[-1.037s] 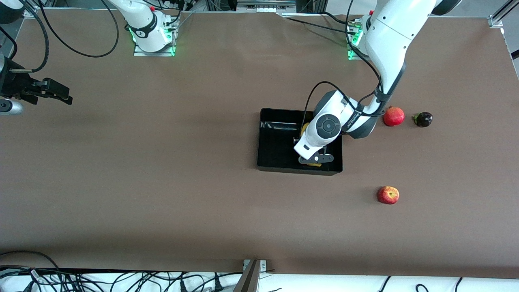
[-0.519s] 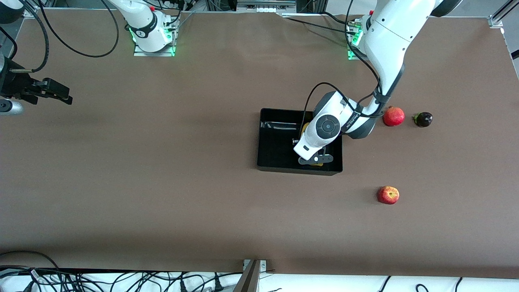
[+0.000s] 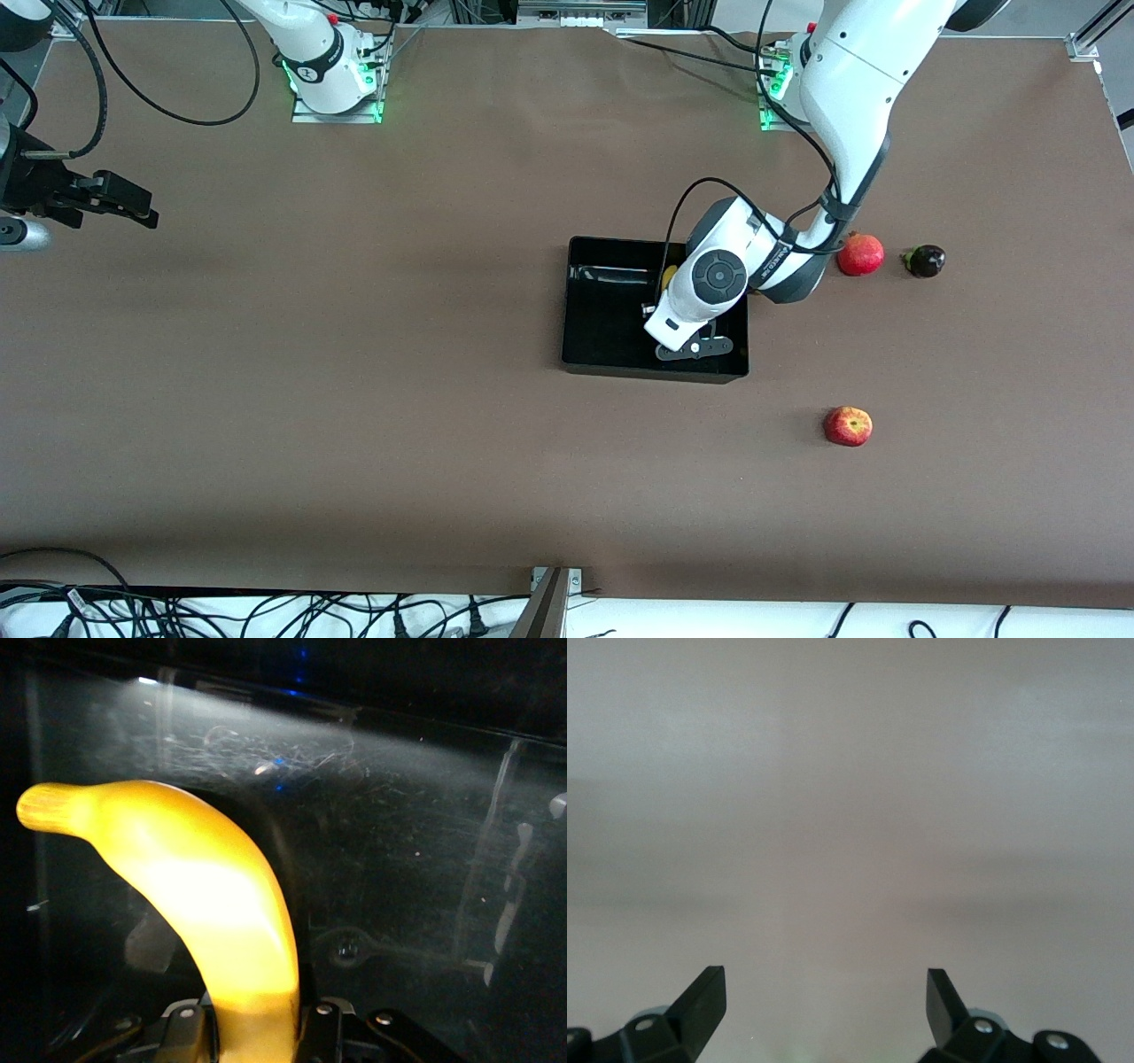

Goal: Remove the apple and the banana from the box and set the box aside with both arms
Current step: 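Lower the left gripper into the box and grasp the yellow banana, then lift the banana out of the box with the left gripper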

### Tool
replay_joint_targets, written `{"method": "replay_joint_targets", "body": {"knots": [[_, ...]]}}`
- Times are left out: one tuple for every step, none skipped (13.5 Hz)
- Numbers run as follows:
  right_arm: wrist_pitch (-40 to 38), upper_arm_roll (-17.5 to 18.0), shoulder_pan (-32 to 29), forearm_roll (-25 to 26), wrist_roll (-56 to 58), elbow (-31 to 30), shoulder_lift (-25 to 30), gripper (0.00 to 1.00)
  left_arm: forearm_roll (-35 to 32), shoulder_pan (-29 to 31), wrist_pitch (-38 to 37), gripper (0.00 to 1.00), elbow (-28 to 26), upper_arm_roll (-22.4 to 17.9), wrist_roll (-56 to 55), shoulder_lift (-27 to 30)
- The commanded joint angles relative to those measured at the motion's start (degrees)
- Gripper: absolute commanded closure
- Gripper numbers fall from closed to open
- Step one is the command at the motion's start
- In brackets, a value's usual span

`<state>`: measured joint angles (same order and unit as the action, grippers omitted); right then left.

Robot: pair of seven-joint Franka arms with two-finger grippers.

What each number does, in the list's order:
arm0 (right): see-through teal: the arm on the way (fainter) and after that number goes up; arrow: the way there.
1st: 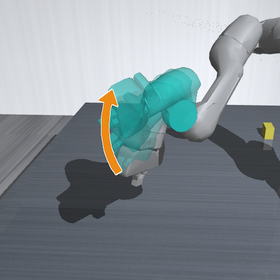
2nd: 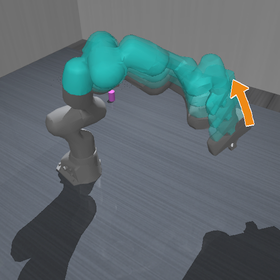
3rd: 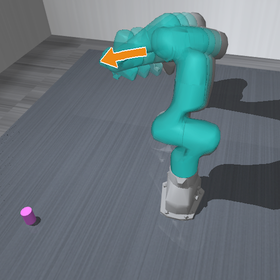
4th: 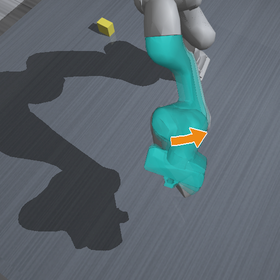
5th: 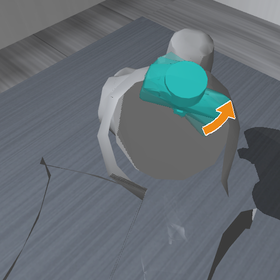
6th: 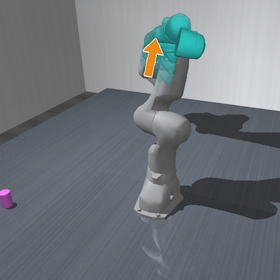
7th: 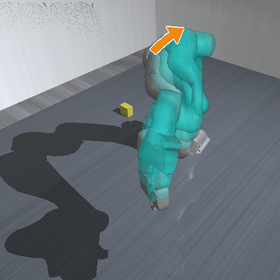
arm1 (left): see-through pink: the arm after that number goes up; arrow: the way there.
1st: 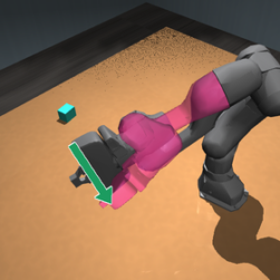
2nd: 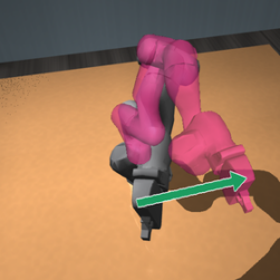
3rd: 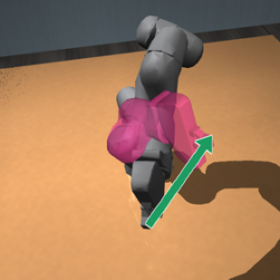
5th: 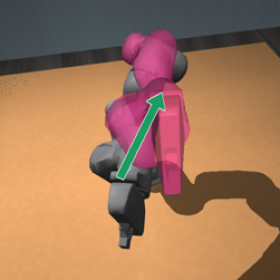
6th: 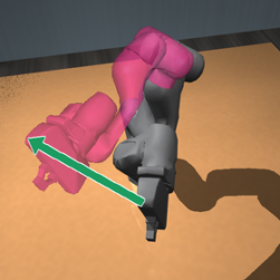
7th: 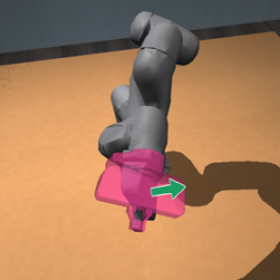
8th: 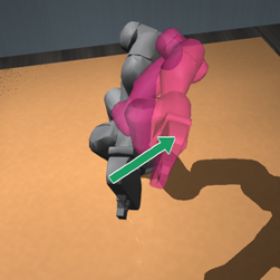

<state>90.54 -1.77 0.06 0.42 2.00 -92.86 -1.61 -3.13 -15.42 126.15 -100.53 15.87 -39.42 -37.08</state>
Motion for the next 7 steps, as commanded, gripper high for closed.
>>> {"method": "replay_joint_targets", "body": {"knots": [[-0.80, 0.19, -0.50, -1.03, -0.51, 0.58, 0.03, 0.00, 1.89, 0.39, -9.66, 1.00, 3.57, 0.48, -0.22, 3.94], [-0.80, 0.19, -0.50, -1.03, -0.51, 0.58, 0.03, 0.00, 3.55, 0.39, -13.43, 1.00, 5.94, 0.40, -0.05, 4.82], [-0.80, 0.19, -0.50, -1.03, -0.51, 0.58, 0.03, 0.00, 3.83, 0.65, -16.43, 1.00, 7.88, 0.39, 0.21, 5.26], [-0.80, 0.19, -0.50, -1.03, -0.51, 0.58, 0.03, 0.00, 3.83, 1.43, -19.33, 1.00, 9.55, 0.39, 0.48, 5.70], [-0.80, 0.19, -0.50, -1.03, -0.51, 0.58, 0.03, 0.00, 3.74, 2.14, -21.97, 1.00, 10.96, 0.39, 1.18, 6.14], [-0.80, 0.19, -0.50, -1.03, -0.51, 0.49, 0.03, 0.00, 3.83, 3.28, -24.43, 1.00, 12.19, 0.39, 3.44, 6.84], [-0.71, 0.19, -0.59, -1.03, -0.51, 0.58, 0.03, 0.00, 3.74, 4.42, -26.63, 1.00, 12.99, 0.22, 5.64, 7.89]]}}
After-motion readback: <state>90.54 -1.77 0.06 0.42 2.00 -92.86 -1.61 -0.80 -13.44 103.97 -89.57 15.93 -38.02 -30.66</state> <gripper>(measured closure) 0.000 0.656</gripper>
